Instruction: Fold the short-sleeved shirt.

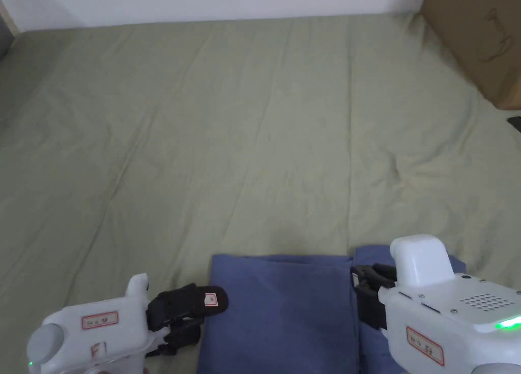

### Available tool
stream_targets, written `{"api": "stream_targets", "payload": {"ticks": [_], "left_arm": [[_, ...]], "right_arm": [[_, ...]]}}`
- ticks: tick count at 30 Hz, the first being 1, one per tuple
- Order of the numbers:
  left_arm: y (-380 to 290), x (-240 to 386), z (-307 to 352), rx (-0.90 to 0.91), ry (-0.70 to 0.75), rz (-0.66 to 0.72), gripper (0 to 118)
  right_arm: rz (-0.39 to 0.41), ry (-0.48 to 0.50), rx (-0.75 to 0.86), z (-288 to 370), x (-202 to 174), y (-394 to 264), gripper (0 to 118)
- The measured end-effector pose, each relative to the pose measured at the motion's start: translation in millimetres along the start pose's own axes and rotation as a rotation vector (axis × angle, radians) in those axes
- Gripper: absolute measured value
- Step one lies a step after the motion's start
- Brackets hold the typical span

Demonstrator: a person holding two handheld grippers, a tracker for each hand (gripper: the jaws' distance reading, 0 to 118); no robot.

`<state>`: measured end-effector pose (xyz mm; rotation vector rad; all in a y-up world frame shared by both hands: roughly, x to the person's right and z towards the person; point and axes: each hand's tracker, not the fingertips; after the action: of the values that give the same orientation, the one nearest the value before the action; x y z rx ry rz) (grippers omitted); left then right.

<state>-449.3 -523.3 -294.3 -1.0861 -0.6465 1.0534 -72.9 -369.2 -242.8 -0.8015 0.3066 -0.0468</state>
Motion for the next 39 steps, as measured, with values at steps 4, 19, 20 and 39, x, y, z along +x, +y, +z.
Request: {"api": "stream_targets", "payload": {"ticks": [4, 19, 20, 39], "left_arm": [[8, 5, -27, -0.067, 0.026, -0.014, 29], [17, 2, 30, 0.006, 0.188, 0.017, 10], [17, 0, 42, 0.031, 0.214, 0.025, 10], [-6, 121, 91, 0.276, 0.546, 0.015, 10]], "right_arm": [[0.001, 0.027, 0.005, 2, -5, 7, 0], [0.019, -0.008, 0.074, 8, -9, 9, 0], [0.015, -0.005, 0.072, 8, -8, 9, 0], [-0.059, 0.020, 0.092, 16, 20, -2, 0]]}}
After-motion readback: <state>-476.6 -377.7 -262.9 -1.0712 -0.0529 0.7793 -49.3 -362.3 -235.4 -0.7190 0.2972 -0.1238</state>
